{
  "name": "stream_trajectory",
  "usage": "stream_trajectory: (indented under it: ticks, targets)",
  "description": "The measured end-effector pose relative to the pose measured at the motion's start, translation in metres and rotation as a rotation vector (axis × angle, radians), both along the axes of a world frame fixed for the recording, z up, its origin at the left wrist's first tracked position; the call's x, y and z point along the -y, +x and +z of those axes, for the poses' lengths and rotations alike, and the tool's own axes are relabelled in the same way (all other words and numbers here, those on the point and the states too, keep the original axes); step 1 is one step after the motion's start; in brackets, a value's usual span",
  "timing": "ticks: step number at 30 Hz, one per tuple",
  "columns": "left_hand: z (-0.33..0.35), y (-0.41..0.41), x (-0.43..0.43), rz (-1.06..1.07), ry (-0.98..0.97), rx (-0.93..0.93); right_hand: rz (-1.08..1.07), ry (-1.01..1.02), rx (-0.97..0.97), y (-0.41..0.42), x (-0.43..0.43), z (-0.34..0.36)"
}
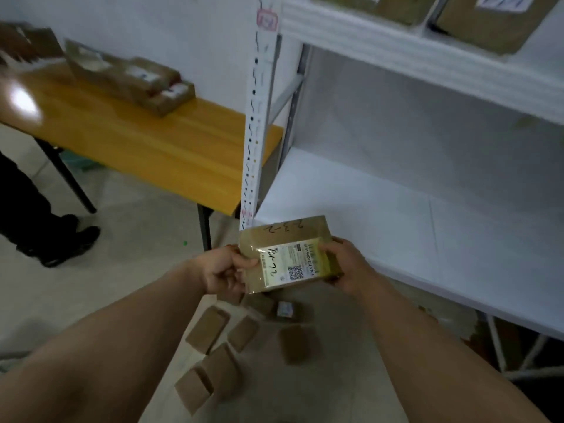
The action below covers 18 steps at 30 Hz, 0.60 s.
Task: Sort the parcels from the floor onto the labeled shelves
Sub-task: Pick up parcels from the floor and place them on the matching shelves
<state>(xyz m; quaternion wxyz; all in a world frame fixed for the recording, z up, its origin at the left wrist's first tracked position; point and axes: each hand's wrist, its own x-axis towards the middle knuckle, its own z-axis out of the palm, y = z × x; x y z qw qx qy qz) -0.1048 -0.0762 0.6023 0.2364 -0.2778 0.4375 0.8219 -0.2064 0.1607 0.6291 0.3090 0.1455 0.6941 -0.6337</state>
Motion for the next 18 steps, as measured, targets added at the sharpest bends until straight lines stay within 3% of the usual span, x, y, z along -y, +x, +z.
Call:
stream_trajectory:
  ticks: [5,9,12,18]
  targets:
    - [0.056,-0.001,0.014,0.099,0.029,-0.210,-0.030,-0.111,-0.065,0.003,0.007,0.058]
    - [0.085,-0.003,0.007,0.142,0.110,-0.309,0.144,-0.143,-0.120,0.009,0.020,0.084]
    - [0.100,-0.006,0.001,0.056,0.111,-0.358,0.191,-0.143,-0.214,0.006,0.033,0.110]
    - [0.133,-0.010,0.020,-0.102,-0.137,-0.315,0.229,-0.066,-0.409,-0.019,0.027,0.176]
